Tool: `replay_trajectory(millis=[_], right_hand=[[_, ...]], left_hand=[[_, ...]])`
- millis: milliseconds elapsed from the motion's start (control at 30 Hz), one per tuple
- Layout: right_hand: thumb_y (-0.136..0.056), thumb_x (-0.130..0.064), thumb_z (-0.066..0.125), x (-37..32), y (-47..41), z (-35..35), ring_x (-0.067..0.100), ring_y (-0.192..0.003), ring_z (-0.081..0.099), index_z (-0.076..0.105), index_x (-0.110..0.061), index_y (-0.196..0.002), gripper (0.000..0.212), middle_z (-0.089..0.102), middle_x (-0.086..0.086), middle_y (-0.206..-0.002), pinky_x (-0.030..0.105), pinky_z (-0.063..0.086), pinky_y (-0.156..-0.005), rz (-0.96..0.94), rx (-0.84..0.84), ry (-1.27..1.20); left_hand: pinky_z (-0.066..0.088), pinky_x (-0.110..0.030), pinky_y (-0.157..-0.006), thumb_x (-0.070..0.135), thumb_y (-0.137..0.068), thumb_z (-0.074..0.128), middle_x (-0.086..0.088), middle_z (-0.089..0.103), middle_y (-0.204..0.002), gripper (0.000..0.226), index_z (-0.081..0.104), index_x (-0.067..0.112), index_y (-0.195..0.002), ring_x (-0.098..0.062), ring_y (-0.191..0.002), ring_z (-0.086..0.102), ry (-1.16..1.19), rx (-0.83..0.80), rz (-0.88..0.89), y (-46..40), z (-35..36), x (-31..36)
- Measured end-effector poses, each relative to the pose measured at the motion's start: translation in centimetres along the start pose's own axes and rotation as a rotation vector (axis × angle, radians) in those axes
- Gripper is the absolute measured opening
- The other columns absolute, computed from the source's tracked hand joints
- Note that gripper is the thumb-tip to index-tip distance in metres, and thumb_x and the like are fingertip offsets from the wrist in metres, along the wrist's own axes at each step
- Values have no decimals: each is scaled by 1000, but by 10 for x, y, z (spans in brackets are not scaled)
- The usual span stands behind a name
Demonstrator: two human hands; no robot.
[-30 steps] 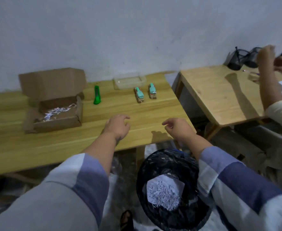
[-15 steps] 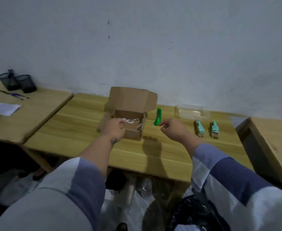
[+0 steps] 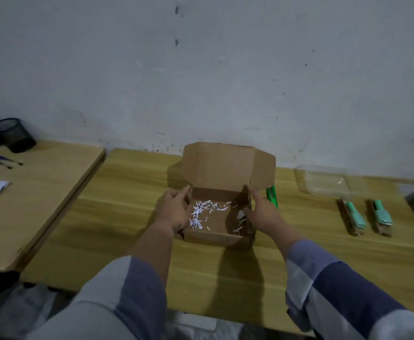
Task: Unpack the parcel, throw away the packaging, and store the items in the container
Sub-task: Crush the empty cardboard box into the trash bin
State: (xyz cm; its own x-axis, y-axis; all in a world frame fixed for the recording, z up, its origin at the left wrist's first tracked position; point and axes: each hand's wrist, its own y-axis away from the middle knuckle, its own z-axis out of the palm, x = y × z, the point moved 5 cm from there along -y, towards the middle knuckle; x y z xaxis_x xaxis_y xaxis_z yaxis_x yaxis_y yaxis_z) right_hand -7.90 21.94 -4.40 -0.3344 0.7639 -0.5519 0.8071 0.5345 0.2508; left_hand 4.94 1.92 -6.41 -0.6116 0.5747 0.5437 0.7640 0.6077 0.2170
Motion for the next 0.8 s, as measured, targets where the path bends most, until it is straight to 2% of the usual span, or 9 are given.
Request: replay_trajectory(millis=[100, 167, 267, 333, 400, 500, 633, 800], right_hand=[[-90, -11, 53, 0, -10, 7, 36, -104, 63, 16, -23, -150, 72, 62, 18, -124, 39, 49, -86, 13, 32, -6], [-88, -6, 51, 2, -14, 10, 35, -99, 64, 20, -25, -150, 72, 65, 19, -119, 36, 49, -82, 39, 68, -19], [-86, -1, 50, 6, -15, 12, 33, -98, 64, 27, -30, -147, 71, 63, 17, -120, 33, 49, -78, 62, 104, -73], [-86, 1, 50, 7, -12, 10, 31, -100, 63, 30, -31, -145, 70, 60, 15, -124, 30, 48, -77, 69, 123, -105], [-85, 4, 49, 10, -8, 6, 30, -105, 62, 33, -30, -145, 71, 55, 16, -132, 29, 48, -79, 59, 139, -117], [-85, 2, 50, 20, 0, -6, 28, -112, 60, 34, -34, -143, 70, 48, 14, -142, 23, 43, -73, 44, 163, -108], [-86, 0, 50, 44, 28, -35, 31, -101, 64, 36, -31, -143, 66, 64, 12, -125, 22, 40, -71, 44, 194, -150], [-84, 0, 52, 92, 89, -78, 30, -105, 63, 37, -29, -143, 68, 65, 13, -123, 20, 39, -76, 56, 257, -147]], left_hand=[[34, -42, -112, 27, -93, 56, -11, 27, -152, 55, 36, 34, -144, -31, -137, 34, 28, 51, 34, -11, 1, 2], [39, -33, -104, 17, -93, 55, -7, 31, -148, 51, 44, 30, -141, -25, -129, 41, 67, 115, 36, -13, 1, 4], [38, -28, -101, 7, -94, 52, -4, 36, -146, 48, 50, 28, -137, -21, -126, 46, 124, 155, 39, -13, 4, 9], [39, -27, -96, 6, -95, 51, -4, 46, -141, 47, 51, 28, -136, -21, -121, 51, 138, 142, 64, -11, 5, 16], [42, -29, -92, 10, -94, 53, -6, 56, -133, 46, 50, 27, -137, -23, -115, 56, 140, 129, 77, -8, 6, 23], [47, -36, -96, 10, -93, 54, -5, 59, -131, 50, 47, 26, -139, -24, -114, 57, 160, 116, 75, 1, 7, 36], [45, -37, -100, 9, -91, 55, -8, 56, -133, 52, 45, 23, -141, -27, -119, 54, 132, 88, 125, 22, 16, 66], [44, -35, -98, 9, -90, 56, -10, 58, -130, 52, 47, 21, -139, -28, -118, 55, 129, 77, 213, 72, 44, 119]])
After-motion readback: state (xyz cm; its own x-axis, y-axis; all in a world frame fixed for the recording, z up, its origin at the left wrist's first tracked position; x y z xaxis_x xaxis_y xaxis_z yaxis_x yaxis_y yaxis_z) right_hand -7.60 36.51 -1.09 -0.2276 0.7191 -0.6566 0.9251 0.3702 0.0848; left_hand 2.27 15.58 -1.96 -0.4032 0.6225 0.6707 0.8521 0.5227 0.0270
